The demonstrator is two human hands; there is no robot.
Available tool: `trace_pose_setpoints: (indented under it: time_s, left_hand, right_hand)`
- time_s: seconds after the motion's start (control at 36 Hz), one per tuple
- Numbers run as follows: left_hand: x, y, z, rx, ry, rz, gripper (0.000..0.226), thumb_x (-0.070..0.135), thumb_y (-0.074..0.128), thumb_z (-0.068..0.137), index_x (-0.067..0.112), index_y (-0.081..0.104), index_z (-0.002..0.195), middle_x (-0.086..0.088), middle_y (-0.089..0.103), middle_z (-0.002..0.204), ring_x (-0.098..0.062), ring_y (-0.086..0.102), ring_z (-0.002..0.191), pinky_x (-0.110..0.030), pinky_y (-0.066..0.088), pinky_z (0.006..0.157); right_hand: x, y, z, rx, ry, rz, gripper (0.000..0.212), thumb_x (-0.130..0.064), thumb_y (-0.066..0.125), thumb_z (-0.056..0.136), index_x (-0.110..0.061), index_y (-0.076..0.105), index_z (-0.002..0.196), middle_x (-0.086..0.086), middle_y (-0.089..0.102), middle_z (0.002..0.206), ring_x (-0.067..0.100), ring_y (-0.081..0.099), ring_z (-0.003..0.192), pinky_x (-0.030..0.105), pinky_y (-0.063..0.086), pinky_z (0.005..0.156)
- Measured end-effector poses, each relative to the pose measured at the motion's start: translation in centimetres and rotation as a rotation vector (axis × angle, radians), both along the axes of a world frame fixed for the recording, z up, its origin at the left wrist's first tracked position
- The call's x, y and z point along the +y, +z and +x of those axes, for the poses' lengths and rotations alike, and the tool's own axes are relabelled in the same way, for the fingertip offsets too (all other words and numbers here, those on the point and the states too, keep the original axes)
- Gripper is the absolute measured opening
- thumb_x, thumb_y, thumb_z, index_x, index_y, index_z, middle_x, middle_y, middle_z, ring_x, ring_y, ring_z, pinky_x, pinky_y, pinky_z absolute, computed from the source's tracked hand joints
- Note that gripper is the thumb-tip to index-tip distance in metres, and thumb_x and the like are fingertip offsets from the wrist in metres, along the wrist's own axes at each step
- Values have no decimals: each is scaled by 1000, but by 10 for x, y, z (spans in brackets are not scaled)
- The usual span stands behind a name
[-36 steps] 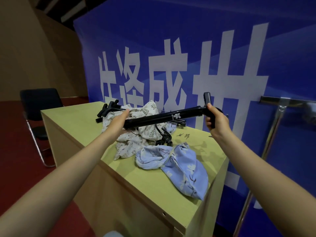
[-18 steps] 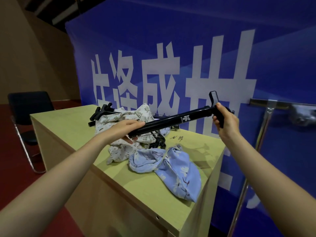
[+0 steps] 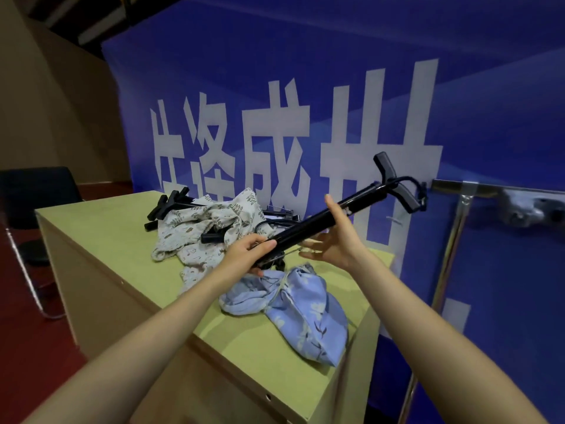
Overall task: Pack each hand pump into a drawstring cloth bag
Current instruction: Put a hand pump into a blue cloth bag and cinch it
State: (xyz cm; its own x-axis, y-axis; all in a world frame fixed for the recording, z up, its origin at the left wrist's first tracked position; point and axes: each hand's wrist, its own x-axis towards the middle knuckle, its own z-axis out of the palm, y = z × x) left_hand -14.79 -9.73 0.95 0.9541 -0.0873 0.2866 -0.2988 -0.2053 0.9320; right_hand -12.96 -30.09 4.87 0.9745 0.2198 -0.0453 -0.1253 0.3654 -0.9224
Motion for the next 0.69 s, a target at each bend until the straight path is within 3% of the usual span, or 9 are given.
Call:
trace_pose_setpoints:
  time_s: [0.11,0.19,0.25,0.31,0.36,0.44,0.58,0.64,0.69]
  left_hand:
    - [2,1,0,-34,-26,0,10,23,61,94,15,64,99,-2,62,86,-6,63,64,-23,56,57]
    - [8,1,2,-73,-12,96,14,29,59,94,20,63,105,5,64,97,4,63,78,-11,48,66]
    - [14,-1,3,-91,-4,198,22,39,55,95,26,62,111,9,63,108,1,59,97,-14,44,77]
    - [21,-3,3,-119,38,207,30,43,46,98,25,61,115,12,62,109,-3,56,102,-24,44,88]
    - [32,-4,2,-125,164,197,37,50,40,98,22,61,111,8,61,100,-9,57,93,-31,44,82]
    - [52,-9,-4,-78,280,462,50,62,40,93,15,55,101,2,59,88,-13,54,72,-29,39,63]
    - [66,-22,-11,148,164,704,57,65,43,90,11,49,75,-2,50,66,-19,45,55,-28,33,55]
    - [65,-25,-13,240,87,746,54,59,44,93,15,40,63,-2,36,56,-17,31,47,-25,25,50]
    - [61,-27,-18,322,59,702,49,46,50,95,17,40,58,-2,35,55,-13,29,45,-22,24,48]
  right_hand:
    - [9,7,-7,6,32,26,24,-32,63,89,-9,60,84,12,68,88,33,67,92,47,53,88]
    - [12,12,-7,-51,5,-40,12,-17,57,92,-7,56,85,13,64,88,28,67,81,37,58,68]
    - [13,13,-7,-85,11,-59,9,-14,57,92,-6,56,87,12,64,86,26,68,79,40,58,76]
    - [13,12,-4,-119,1,-52,9,-12,57,91,-4,55,87,9,63,73,19,66,65,47,55,88]
    - [11,8,0,-160,-10,-90,11,-12,57,90,-2,54,86,2,51,54,13,50,47,50,53,92]
    - [7,0,6,-197,-7,-168,16,-14,58,87,0,55,92,1,33,50,15,34,49,48,56,88]
    - [3,-5,4,-216,74,-179,25,-21,63,76,0,60,90,10,38,71,22,43,60,47,57,83]
    - [3,-6,1,-223,117,-190,23,-20,62,78,-1,62,90,15,50,78,23,54,66,48,56,87]
    - [3,-9,-2,-233,149,-206,21,-19,58,83,-2,63,93,17,63,87,27,65,80,46,55,90]
